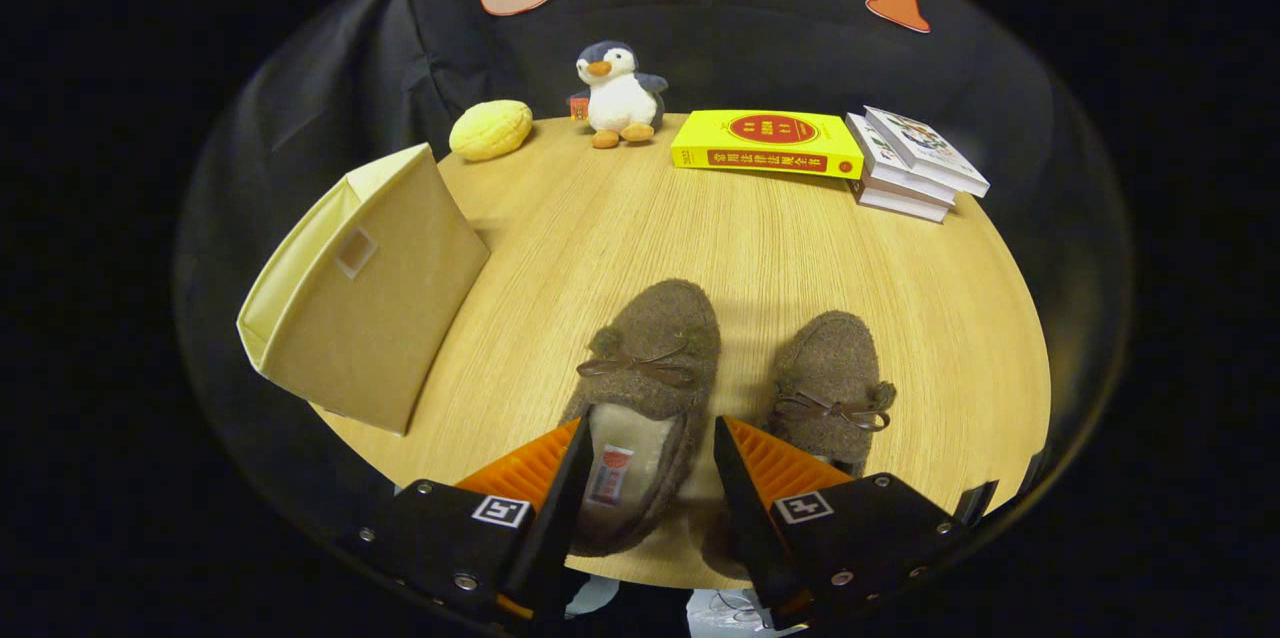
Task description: Open the storage box then place both shoes into the box .Put the left shoe in first, then the right shoe, with the right side of both shoes facing outward in a uniform manner.
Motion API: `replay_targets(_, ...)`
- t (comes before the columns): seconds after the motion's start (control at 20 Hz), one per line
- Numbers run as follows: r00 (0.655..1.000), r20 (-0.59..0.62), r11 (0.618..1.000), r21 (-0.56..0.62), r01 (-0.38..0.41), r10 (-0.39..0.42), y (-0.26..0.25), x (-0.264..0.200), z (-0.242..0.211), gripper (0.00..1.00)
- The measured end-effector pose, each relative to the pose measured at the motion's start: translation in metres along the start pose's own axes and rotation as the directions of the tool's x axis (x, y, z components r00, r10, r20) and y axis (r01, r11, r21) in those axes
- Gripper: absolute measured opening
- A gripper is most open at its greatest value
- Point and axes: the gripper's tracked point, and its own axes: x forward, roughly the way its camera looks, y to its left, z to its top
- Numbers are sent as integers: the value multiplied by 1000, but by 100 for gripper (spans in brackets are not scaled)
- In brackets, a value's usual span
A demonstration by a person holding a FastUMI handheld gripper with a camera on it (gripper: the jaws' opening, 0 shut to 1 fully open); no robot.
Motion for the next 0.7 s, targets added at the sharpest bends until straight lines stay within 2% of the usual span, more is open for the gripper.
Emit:
replay_targets(0.05, 1000, -10, 1000, -14, 3, -4, -2, 8, -3, 73)
replay_targets(0.4, 999, -21, 999, 11, 36, -36, -10, 43, 6, 47)
replay_targets(0.65, 985, -52, 986, -30, 161, -163, -29, 57, 0, 24)
replay_targets(0.7, 982, -78, 985, -24, 169, -170, -30, 60, -5, 16)
